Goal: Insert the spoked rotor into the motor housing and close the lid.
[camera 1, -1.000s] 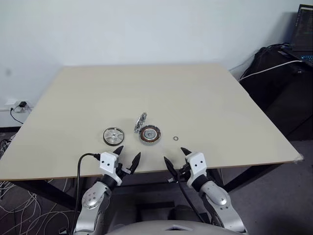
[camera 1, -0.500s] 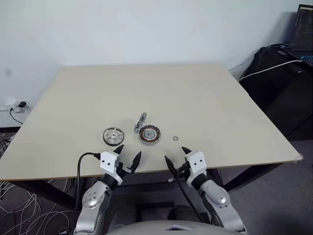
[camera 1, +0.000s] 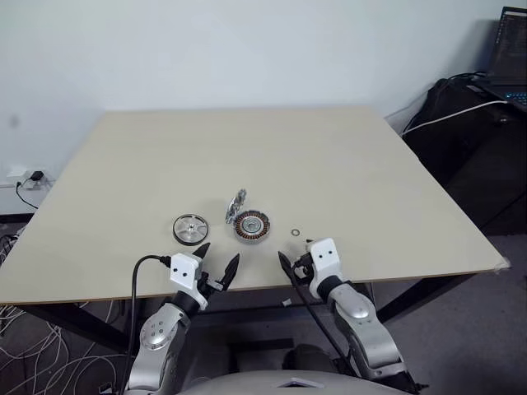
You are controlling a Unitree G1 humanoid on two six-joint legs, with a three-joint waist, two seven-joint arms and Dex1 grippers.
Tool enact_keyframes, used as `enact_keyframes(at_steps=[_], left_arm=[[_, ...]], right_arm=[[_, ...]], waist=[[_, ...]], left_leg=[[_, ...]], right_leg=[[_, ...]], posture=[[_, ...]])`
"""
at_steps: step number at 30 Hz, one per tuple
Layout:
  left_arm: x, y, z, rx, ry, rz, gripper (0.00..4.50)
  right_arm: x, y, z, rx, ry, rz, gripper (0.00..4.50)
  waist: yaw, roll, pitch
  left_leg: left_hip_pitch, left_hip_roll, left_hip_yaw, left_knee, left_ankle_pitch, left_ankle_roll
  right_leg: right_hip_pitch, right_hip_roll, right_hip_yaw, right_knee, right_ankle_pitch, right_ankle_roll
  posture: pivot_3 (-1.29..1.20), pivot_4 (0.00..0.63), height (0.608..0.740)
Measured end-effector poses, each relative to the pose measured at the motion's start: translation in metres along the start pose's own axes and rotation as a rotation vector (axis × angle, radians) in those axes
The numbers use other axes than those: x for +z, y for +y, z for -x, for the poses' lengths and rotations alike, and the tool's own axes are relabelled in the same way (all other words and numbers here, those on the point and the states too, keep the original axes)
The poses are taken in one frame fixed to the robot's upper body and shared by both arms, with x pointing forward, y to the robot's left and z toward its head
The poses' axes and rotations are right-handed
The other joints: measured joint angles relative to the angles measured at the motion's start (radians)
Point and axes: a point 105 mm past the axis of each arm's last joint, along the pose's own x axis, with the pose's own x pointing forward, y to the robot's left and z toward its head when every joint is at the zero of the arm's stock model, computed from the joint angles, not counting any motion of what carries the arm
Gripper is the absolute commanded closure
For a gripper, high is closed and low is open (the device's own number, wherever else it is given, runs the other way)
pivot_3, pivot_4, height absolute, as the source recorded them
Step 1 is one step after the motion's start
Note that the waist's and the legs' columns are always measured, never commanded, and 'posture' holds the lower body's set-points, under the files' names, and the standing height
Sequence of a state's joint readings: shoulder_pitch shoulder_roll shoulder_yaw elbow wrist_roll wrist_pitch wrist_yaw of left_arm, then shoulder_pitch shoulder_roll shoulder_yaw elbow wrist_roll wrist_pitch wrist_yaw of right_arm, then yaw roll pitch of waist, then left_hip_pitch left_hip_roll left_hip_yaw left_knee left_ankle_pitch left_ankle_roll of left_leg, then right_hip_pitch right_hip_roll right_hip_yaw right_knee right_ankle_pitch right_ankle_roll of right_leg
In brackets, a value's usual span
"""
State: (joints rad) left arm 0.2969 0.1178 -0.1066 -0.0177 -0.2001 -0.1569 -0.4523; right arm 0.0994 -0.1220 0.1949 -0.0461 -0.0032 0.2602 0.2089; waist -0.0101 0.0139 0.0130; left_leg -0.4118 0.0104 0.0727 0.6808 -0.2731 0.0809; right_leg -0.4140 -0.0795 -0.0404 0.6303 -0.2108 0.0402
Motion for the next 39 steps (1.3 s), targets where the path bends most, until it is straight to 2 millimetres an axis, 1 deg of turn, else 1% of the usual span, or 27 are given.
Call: enact_keyframes(at_steps=[6, 9, 12, 18, 22, 27, 30, 31, 39], left_arm=[[0.000, -0.001, -0.001, -0.007, 0.000, 0.000, 0.06], [-0.001, 0.000, -0.001, -0.007, 0.001, 0.000, 0.06], [0.000, 0.000, -0.002, -0.007, -0.001, -0.001, 0.06], [-0.001, 0.000, -0.001, 0.001, 0.000, 0.003, 0.06], [0.000, -0.001, -0.001, 0.010, -0.003, 0.006, 0.06], [0.001, -0.001, -0.001, 0.012, -0.005, 0.005, 0.06], [0.001, -0.001, -0.001, 0.011, -0.007, 0.004, 0.00], [0.001, -0.001, -0.001, 0.010, -0.007, 0.004, 0.00], [0.002, -0.002, -0.001, 0.003, -0.007, 0.001, 0.00]], right_arm=[[0.011, -0.015, -0.021, -0.083, 0.028, -0.042, 0.00], [0.013, -0.020, -0.031, -0.103, 0.049, -0.074, 0.00], [0.011, -0.025, -0.041, -0.117, 0.076, -0.084, 0.00], [0.003, -0.030, -0.054, -0.121, 0.129, -0.114, 0.00], [-0.002, -0.030, -0.059, -0.120, 0.153, -0.129, 0.00], [-0.002, -0.029, -0.063, -0.118, 0.151, -0.136, 0.00], [-0.003, -0.028, -0.064, -0.121, 0.150, -0.140, 0.63], [-0.003, -0.029, -0.065, -0.125, 0.151, -0.142, 0.90], [-0.004, -0.035, -0.064, -0.152, 0.149, -0.160, 3.48]], waist=[[0.000, 0.000, 0.000], [-0.001, 0.000, 0.000], [-0.002, 0.001, 0.000], [-0.005, 0.001, 0.000], [-0.005, 0.001, 0.000], [-0.010, 0.002, -0.001], [-0.013, 0.002, -0.001], [-0.014, 0.002, -0.001], [-0.017, 0.005, -0.003]], left_leg=[[0.000, 0.000, 0.000, 0.000, 0.000, 0.000], [0.000, 0.000, 0.001, 0.000, 0.000, 0.000], [0.000, -0.001, 0.002, 0.000, 0.000, 0.000], [0.000, -0.001, 0.002, 0.000, 0.000, 0.001], [0.001, -0.001, 0.002, 0.000, 0.001, 0.001], [0.002, -0.001, 0.003, 0.000, 0.001, 0.001], [0.002, -0.001, 0.003, 0.001, 0.001, 0.001], [0.002, -0.001, 0.003, 0.001, 0.001, 0.001], [0.002, 0.000, 0.003, 0.000, 0.000, 0.000]], right_leg=[[0.000, 0.001, 0.000, 0.000, 0.000, 0.000], [0.000, 0.002, 0.000, 0.000, 0.000, 0.000], [0.000, 0.003, 0.000, 0.000, 0.000, 0.000], [0.000, 0.006, 0.001, 0.001, 0.001, 0.000], [0.000, 0.006, 0.001, 0.001, 0.001, 0.000], [0.001, 0.006, 0.001, 0.002, 0.001, 0.001], [0.001, 0.006, 0.001, 0.002, 0.001, 0.001], [0.001, 0.006, 0.001, 0.003, 0.001, 0.001], [0.001, 0.006, 0.002, 0.003, 0.001, 0.000]], posture=[[0.00, 0.000, 0.740], [0.00, 0.000, 0.740], [0.00, 0.000, 0.740], [0.00, 0.000, 0.740], [0.00, 0.000, 0.740], [0.00, 0.000, 0.740], [0.00, 0.000, 0.740], [0.00, 0.000, 0.740], [0.00, 0.000, 0.740]])
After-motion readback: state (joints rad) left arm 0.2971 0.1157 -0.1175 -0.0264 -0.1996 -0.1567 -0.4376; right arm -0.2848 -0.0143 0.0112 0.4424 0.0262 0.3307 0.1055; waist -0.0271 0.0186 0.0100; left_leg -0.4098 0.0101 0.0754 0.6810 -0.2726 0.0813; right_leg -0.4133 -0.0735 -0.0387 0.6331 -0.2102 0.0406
